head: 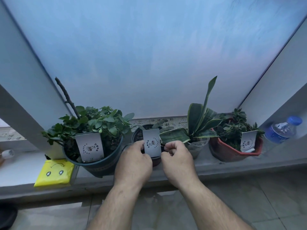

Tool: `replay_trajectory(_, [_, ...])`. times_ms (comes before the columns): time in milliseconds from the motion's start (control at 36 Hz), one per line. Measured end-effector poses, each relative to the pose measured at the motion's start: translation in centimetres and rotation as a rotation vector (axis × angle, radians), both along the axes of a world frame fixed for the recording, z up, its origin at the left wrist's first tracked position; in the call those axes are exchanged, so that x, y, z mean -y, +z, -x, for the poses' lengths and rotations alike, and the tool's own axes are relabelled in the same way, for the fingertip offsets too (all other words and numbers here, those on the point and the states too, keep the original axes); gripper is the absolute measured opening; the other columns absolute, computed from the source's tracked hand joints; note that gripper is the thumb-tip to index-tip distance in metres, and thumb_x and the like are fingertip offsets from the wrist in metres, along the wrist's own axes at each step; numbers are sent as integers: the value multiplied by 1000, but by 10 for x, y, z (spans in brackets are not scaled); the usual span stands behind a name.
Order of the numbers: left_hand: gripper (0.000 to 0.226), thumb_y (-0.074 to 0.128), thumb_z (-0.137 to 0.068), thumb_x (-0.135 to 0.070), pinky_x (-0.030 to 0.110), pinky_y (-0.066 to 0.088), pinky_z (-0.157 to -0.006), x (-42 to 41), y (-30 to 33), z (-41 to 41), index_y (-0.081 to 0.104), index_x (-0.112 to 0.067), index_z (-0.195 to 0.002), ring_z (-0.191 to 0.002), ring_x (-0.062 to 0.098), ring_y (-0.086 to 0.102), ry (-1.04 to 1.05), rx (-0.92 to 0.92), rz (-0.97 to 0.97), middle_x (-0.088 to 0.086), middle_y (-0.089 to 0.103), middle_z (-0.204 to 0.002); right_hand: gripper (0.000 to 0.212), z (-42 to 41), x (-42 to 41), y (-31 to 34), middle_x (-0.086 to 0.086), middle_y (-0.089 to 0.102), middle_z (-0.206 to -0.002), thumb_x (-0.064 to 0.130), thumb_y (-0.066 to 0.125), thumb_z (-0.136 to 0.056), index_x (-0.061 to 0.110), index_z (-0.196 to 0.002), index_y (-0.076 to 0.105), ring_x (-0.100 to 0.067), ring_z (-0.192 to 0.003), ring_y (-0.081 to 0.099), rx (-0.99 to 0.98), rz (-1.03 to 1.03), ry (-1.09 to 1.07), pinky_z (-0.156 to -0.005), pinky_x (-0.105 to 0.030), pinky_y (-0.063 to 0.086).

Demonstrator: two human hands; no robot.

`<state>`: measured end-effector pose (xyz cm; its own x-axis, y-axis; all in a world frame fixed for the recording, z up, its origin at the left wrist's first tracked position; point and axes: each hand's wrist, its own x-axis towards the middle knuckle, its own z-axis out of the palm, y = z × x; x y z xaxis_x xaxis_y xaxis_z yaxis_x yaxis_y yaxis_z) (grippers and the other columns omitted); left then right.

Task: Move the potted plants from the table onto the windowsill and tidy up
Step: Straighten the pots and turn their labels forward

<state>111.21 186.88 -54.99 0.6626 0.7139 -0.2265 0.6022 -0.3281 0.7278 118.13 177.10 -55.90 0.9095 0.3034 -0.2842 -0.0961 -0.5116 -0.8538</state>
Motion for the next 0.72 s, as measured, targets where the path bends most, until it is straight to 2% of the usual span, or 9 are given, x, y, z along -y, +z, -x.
replay_trajectory(56, [38, 48, -81, -7, 32, 56, -83, 0, 1, 1, 69, -31, -101, -94, 13, 67, 25, 20, -4, -17, 72, -94, 19, 1, 2, 1, 13, 65, -91, 13, 60, -86, 25, -100, 60, -1, -85, 62, 0, -15, 7, -70, -20, 49])
replay_trajectory(111, [41, 47, -83, -11, 34, 55, -90, 0, 0, 0, 68, -30, -114, -103, 13, 67, 44, 49, -19, -15, 73, -107, 19, 2, 4, 1, 13, 66, -91, 12, 60, -86, 25, -101, 60, 0, -86, 62, 5, -33, 17, -71, -18, 48])
replay_trajectory(194, [40, 51, -91, -19, 35, 52, -99, 3, 6, -3, 64, -26, -128, -111, 14, 65, 102, 161, -41, -8, 71, -120, 21, 4, 10, 5, 12, 69, -98, 11, 61, -88, 25, -103, 62, 2, -91, 64, 21, -70, 46, -79, -16, 49])
replay_trajectory(306, [36, 55, -96, -23, 30, 52, -95, 24, 17, -14, 63, -22, -130, -102, 9, 66, 176, 353, -7, -8, 70, -120, 19, -4, 33, 15, 10, 73, -105, 14, 67, -91, 28, -103, 66, -1, -100, 68, 53, -105, 118, -91, -21, 53])
replay_trajectory(389, [36, 56, -95, -23, 33, 54, -94, 51, 17, -24, 63, -24, -130, -99, 6, 66, 90, 424, 48, -10, 69, -119, 17, -19, 63, 29, 9, 76, -103, 14, 70, -91, 29, -100, 68, -3, -100, 70, 121, -75, 138, -94, -27, 54])
replay_trajectory(528, [39, 52, -92, -29, 32, 55, -91, 91, 16, -39, 62, -27, -129, -97, 2, 64, -77, 467, 67, -15, 66, -117, 20, -36, 121, 62, 8, 79, -99, 8, 70, -91, 26, -101, 70, 0, -95, 71, 177, 20, 113, -92, -23, 53])
replay_trajectory(639, [38, 53, -95, -28, 25, 51, -96, 108, 20, -42, 59, -29, -133, -104, -2, 60, -213, 419, 66, -16, 64, -123, 19, -41, 165, 84, 13, 80, -101, 8, 70, -91, 25, -100, 72, -6, -99, 73, 174, 99, 104, -94, -32, 55])
replay_trajectory(722, [41, 51, -97, -29, 21, 48, -99, 112, 22, -41, 57, -30, -137, -107, -6, 56, -290, 378, 45, -20, 61, -128, 23, -40, 186, 100, 11, 80, -102, 6, 71, -90, 28, -98, 75, -9, -101, 74, 150, 86, 96, -97, -30, 50])
